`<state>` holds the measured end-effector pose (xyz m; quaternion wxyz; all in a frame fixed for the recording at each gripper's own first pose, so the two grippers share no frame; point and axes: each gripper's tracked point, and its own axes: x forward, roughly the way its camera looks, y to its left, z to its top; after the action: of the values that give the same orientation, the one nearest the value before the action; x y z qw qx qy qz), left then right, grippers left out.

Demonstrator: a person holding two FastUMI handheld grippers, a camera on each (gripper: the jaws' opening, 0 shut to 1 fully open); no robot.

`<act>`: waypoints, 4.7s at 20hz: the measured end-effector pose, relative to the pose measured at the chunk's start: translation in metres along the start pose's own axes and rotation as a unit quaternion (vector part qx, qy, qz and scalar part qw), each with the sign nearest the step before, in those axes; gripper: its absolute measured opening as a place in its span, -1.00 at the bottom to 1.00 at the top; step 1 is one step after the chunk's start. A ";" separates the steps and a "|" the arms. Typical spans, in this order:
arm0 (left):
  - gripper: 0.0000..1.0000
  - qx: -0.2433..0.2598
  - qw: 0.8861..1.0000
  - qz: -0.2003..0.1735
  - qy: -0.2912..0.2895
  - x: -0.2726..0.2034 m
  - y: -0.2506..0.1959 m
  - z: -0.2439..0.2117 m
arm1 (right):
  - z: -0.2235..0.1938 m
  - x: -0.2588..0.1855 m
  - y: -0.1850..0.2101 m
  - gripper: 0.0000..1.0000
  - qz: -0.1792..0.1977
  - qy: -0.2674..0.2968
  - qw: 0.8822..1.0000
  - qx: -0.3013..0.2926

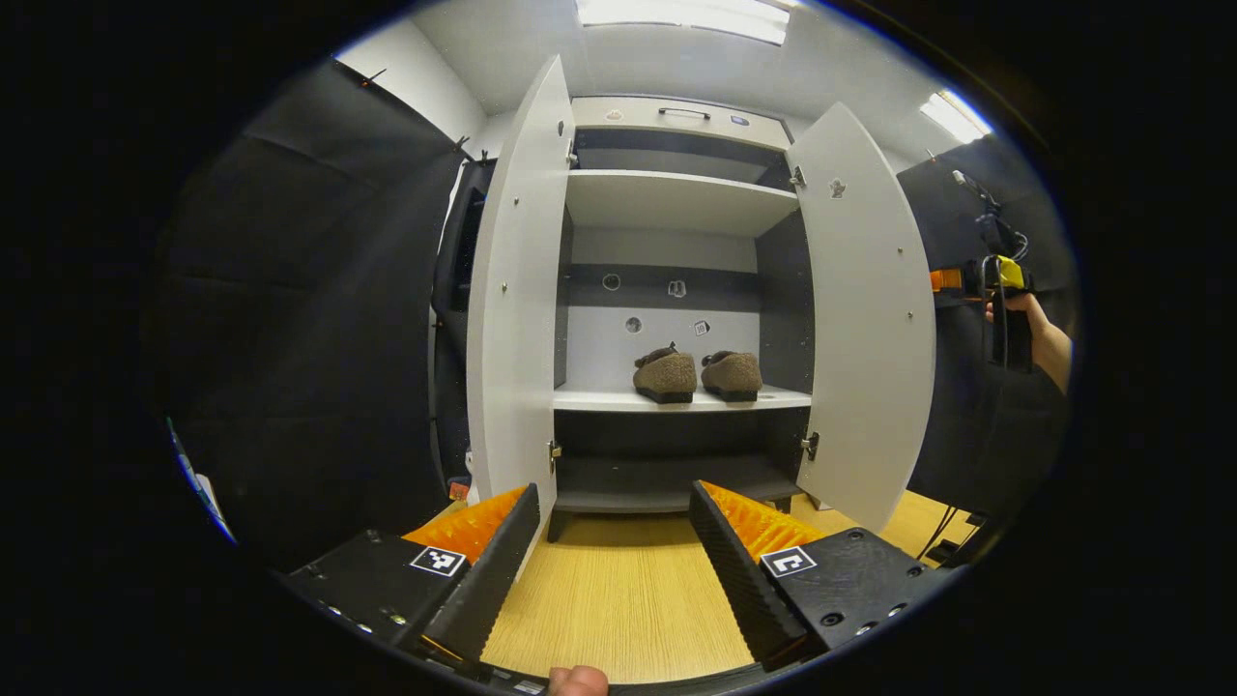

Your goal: Grab one shoe with the right hand and put it into the shoe cabinet, grab the other shoe with the left hand and put it into the shoe cabinet; then close the right door with the right hand and the left door with the left hand.

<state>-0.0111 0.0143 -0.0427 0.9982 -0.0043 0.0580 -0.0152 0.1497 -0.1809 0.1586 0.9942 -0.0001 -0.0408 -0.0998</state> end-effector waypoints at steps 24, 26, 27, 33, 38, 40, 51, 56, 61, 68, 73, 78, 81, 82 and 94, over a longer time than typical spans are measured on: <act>0.90 -0.002 0.999 0.035 -0.022 -0.003 0.019 0.015 | -0.022 0.007 0.193 0.89 0.153 0.020 0.987 0.037; 0.89 -0.004 0.999 0.038 -0.020 -0.004 0.021 0.016 | -0.024 0.017 0.208 0.91 0.158 0.017 0.987 0.033; 0.89 -0.005 0.999 0.039 -0.018 -0.006 0.021 0.014 | -0.024 0.020 0.211 0.91 0.157 0.015 0.987 0.031; 0.89 -0.007 0.999 0.039 -0.019 -0.007 0.023 0.017 | -0.009 0.001 0.200 0.93 0.150 -0.005 0.988 0.023; 0.99 -0.007 1.000 0.020 -0.019 -0.006 0.009 0.013 | -0.025 -0.055 0.192 0.87 0.155 -0.017 0.987 0.023; 0.89 -0.006 1.000 0.011 -0.008 -0.004 0.002 0.006 | -0.046 -0.076 0.187 0.93 0.152 -0.006 0.988 0.024; 0.89 -0.006 1.000 -0.029 0.005 0.001 -0.028 -0.003 | -0.150 -0.181 0.160 0.94 0.067 0.013 0.997 -0.019; 0.90 -0.021 0.999 -0.045 0.011 0.003 -0.035 -0.002 | -0.167 -0.196 0.153 0.94 0.062 0.039 0.997 -0.022; 0.89 -0.068 0.997 -0.027 -0.038 0.004 -0.002 0.057 | -0.161 -0.200 0.165 0.94 0.084 0.023 0.996 -0.033; 0.99 -0.070 0.985 0.066 -0.140 0.008 0.114 0.143 | -0.159 -0.195 0.186 0.89 0.117 0.021 0.993 -0.018; 0.90 -0.070 0.977 0.118 -0.163 0.027 0.191 0.171 | -0.160 -0.195 0.186 0.95 0.119 0.024 0.992 -0.024; 0.89 -0.099 0.975 0.145 -0.134 0.068 0.253 0.156 | -0.161 -0.195 0.181 0.95 0.109 0.030 0.993 -0.036; 0.89 -0.110 0.975 0.150 -0.120 0.096 0.268 0.152 | -0.159 -0.193 0.177 0.94 0.100 0.030 0.994 -0.038; 0.89 -0.110 0.975 0.149 -0.119 0.102 0.268 0.150 | -0.158 -0.192 0.177 0.94 0.098 0.030 0.994 -0.038; 0.89 -0.096 0.982 0.122 -0.107 0.125 0.259 0.142 | -0.170 -0.184 0.173 0.90 0.076 0.047 0.995 -0.033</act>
<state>0.1377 0.2700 0.0813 0.9880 -0.0942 -0.0475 0.1130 0.0178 0.0235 -0.0244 0.9992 -0.0312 0.0090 -0.0253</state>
